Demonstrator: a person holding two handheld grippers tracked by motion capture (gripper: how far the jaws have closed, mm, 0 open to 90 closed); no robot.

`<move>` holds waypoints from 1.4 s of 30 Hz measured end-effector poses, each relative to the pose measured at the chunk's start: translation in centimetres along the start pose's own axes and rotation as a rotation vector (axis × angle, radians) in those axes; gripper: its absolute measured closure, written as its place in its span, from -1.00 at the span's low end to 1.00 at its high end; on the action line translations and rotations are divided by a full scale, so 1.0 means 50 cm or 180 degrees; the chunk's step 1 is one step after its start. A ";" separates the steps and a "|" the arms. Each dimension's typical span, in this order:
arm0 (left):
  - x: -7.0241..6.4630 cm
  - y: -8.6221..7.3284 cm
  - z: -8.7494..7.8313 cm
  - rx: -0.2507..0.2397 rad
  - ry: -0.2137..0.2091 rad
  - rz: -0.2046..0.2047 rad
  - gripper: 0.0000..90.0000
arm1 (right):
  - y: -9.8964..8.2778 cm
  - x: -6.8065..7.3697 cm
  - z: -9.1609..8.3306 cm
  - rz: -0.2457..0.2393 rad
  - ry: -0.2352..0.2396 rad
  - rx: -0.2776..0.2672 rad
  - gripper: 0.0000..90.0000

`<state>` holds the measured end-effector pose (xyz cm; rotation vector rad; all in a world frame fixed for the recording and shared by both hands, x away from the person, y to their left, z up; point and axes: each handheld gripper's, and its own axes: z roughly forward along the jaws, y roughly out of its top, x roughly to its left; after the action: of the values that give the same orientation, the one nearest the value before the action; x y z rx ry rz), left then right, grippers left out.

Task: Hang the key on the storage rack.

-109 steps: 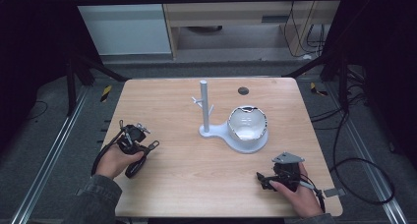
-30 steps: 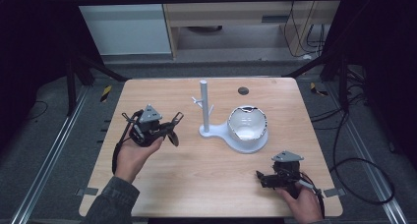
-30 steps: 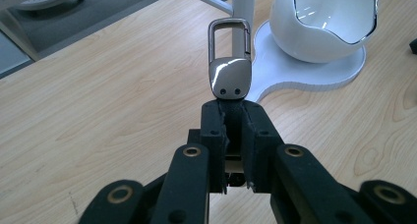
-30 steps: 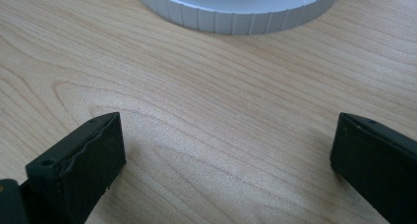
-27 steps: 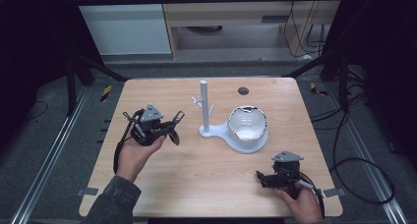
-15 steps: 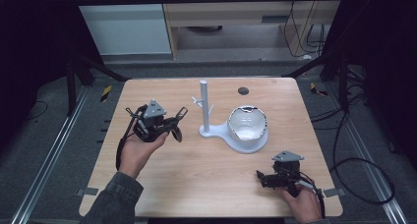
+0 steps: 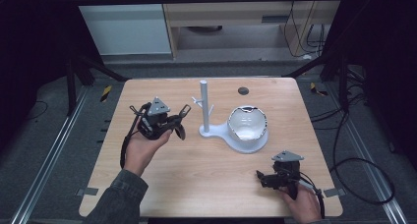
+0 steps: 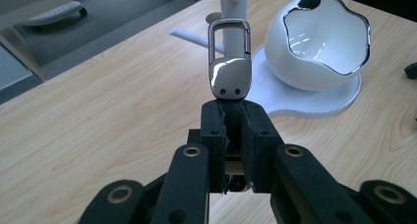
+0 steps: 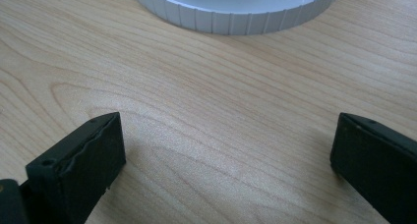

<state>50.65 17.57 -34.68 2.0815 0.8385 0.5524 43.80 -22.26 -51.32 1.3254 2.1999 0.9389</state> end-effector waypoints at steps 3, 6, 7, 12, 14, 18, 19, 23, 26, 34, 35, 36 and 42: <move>-0.003 0.004 0.000 -0.0048 0.0022 0.0003 0.79 | 0.000 0.000 0.000 -0.0010 -0.0003 -0.0004 -0.99; -0.004 0.008 0.001 -0.0128 0.0035 -0.0036 0.79 | 0.000 0.000 0.000 -0.0002 -0.0001 -0.0001 -0.99; -0.003 0.009 0.000 -0.0119 0.0044 -0.0019 0.79 | 0.000 0.000 0.000 -0.0002 -0.0001 -0.0001 -0.99; -0.008 0.013 -0.001 -0.0206 0.0070 -0.0061 0.79 | 0.000 0.001 0.000 0.0003 -0.0015 -0.0002 -0.99; -0.010 0.016 -0.004 -0.0229 0.0067 -0.0060 0.79 | 0.000 0.001 0.000 0.0005 -0.0012 0.0000 -0.99; -0.009 0.019 -0.006 -0.0253 0.0071 -0.0069 0.79 | 0.000 0.001 0.000 0.0006 -0.0011 0.0001 -0.99; -0.009 0.020 -0.008 -0.0250 0.0071 -0.0057 0.79 | 0.000 0.001 0.000 0.0005 -0.0011 -0.0002 -0.99; -0.017 0.024 -0.011 -0.0292 0.0074 -0.0045 0.79 | 0.000 0.001 0.000 0.0011 -0.0011 0.0001 -0.99; -0.021 0.026 -0.014 -0.0310 0.0063 -0.0026 0.79 | 0.000 0.001 0.000 0.0012 -0.0011 0.0001 -0.99; -0.028 0.033 0.001 -0.0278 0.0054 -0.0002 0.79 | 0.000 0.001 0.000 0.0013 -0.0011 0.0002 -0.99; -0.029 0.032 0.009 -0.0256 0.0048 0.0000 0.79 | 0.000 0.000 0.000 0.0002 -0.0008 -0.0001 -0.99; -0.029 0.032 0.009 -0.0256 0.0048 0.0000 0.79 | 0.000 0.000 0.000 0.0002 -0.0008 -0.0001 -0.99; -0.027 0.034 0.018 -0.0235 0.0049 -0.0007 0.79 | 0.000 0.000 0.000 -0.0003 -0.0014 -0.0003 -0.99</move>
<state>50.91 15.37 -33.96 2.0113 0.8172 0.5902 43.80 -22.23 -51.33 1.3247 2.1962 0.9358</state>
